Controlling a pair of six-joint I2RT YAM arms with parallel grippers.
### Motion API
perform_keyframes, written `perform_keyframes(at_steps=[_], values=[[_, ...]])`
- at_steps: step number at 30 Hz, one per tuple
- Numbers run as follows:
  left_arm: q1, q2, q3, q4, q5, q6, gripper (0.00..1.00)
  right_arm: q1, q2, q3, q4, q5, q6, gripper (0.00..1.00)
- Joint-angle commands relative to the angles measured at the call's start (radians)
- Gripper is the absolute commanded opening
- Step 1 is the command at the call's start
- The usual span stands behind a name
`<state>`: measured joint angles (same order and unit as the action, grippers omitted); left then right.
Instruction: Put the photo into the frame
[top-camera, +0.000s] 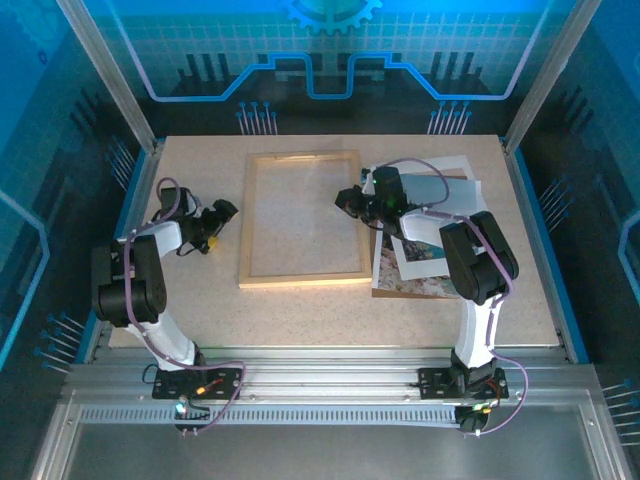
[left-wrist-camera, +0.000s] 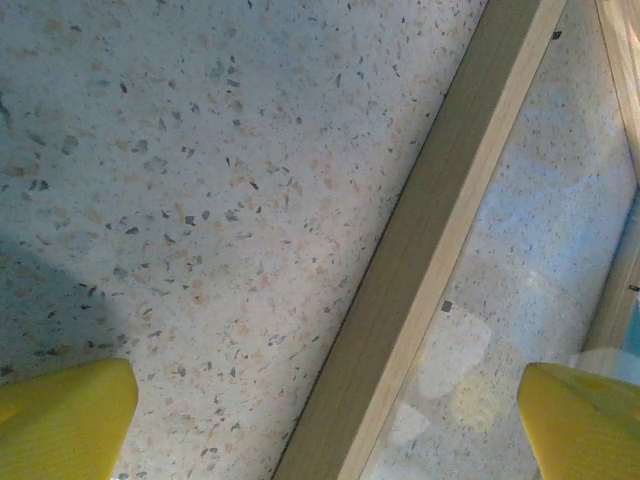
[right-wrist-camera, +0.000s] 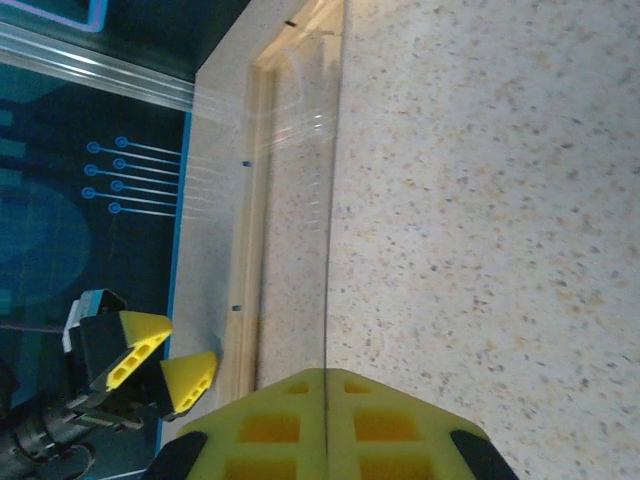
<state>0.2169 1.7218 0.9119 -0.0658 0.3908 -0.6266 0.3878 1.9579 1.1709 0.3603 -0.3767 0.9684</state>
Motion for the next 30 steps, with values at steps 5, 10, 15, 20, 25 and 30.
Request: perform_keyframes(at_steps=[5, 10, 15, 20, 25, 30], values=[[-0.010, 0.017, 0.024, -0.023, 0.022, 0.024, 0.99, -0.015, 0.008, 0.046, -0.012, -0.033, -0.033, 0.00], [-0.010, 0.019, 0.027, -0.025, 0.020, 0.027, 0.99, -0.020, 0.001, 0.037, -0.012, -0.026, -0.032, 0.00], [-0.010, 0.019, 0.027, -0.030, 0.020, 0.030, 0.99, -0.028, -0.011, 0.019, -0.011, -0.021, -0.032, 0.00], [-0.010, 0.026, 0.031, -0.028, 0.023, 0.030, 0.99, -0.031, -0.021, 0.010, -0.012, -0.016, -0.035, 0.00], [-0.011, 0.032, 0.031, -0.029, 0.026, 0.031, 0.99, -0.034, -0.016, 0.013, -0.015, -0.026, -0.033, 0.00], [-0.011, 0.032, 0.033, -0.031, 0.026, 0.033, 0.99, -0.036, -0.010, 0.020, -0.016, -0.034, -0.038, 0.00]])
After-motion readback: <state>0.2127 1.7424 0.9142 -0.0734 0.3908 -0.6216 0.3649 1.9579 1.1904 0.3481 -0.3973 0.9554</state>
